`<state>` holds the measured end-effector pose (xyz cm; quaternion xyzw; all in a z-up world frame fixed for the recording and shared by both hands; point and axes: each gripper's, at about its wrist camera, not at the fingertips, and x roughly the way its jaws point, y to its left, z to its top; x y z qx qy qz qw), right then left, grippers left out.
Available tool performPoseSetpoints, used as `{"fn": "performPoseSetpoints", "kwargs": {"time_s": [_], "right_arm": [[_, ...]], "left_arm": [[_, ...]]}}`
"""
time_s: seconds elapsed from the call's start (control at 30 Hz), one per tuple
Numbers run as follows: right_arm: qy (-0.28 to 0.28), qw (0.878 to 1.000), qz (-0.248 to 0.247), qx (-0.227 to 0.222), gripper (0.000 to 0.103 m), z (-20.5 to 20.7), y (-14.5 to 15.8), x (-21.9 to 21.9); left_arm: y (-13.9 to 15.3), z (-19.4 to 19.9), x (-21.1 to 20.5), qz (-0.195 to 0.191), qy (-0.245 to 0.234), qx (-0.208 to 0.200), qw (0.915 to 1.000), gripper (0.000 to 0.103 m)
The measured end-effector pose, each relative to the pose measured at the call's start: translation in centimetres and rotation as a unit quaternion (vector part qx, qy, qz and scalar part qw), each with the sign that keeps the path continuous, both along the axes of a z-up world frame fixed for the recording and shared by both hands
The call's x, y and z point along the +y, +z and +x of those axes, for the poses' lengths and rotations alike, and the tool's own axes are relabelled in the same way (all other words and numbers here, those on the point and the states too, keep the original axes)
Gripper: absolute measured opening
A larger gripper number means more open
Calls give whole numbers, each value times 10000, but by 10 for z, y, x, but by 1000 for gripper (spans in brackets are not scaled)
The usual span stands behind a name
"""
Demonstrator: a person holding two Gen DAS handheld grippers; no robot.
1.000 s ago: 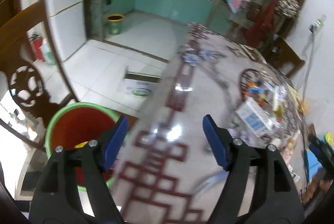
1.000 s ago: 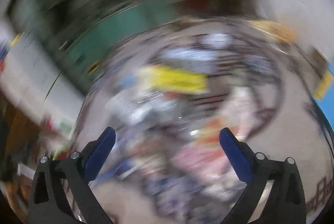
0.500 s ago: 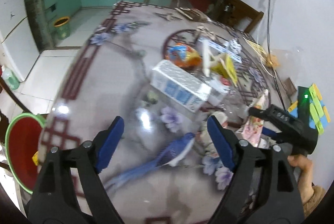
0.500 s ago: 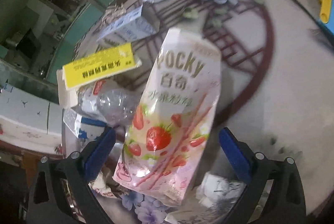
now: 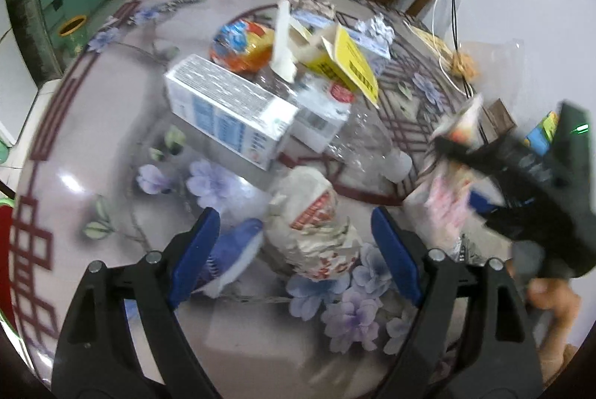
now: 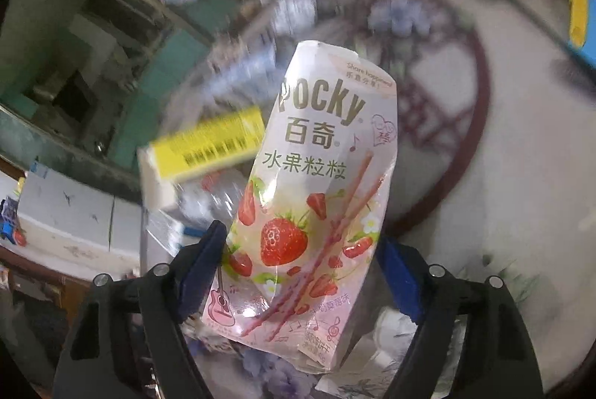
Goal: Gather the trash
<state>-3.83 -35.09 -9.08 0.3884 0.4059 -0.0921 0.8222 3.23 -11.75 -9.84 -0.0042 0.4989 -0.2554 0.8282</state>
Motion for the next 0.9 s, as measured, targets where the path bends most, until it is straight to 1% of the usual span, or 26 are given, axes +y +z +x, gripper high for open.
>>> {"fn": "performPoseSetpoints", "kwargs": {"time_s": [0.1,0.23,0.37,0.43,0.47,0.5,0.53,0.57,0.6,0.67,0.77,0.9], "right_arm": [[-166,9987,-375,-302,77,-11,22,-3],[-166,9974,-617,-346,77,-15,29,0],[-82,9968,-729,-317,77,-14,30,4],[-80,9962,-800,-328,77,-14,30,3],[-84,9958,-850,-338,77,-14,31,4],[-86,9953,-904,-349,77,-15,32,5],[-81,9949,-942,-357,77,-14,33,5],[-67,9944,-990,-365,77,-14,34,6],[-48,9940,-1028,-371,77,-14,35,7],[16,9928,-1134,-388,77,-14,37,12],[101,9903,-1324,-410,77,-14,39,18],[206,9872,-1519,-441,77,-12,43,25]], "left_arm": [[-10,2,-9,17,-25,145,9999,81],[-19,8,-15,61,62,233,9997,81],[-30,14,-15,60,202,372,9991,80],[-37,15,-15,35,189,517,9985,73],[-40,16,-14,-1,192,645,9977,65],[-42,16,-13,-23,215,707,9973,60],[-43,17,-12,-45,248,742,9969,57],[-42,18,-9,-50,290,750,9968,52],[-41,18,-7,-39,304,728,9969,46],[-35,19,-2,-53,336,617,9975,44],[-24,16,3,-128,338,448,9983,43],[0,11,11,-205,278,53,9994,43]]}}
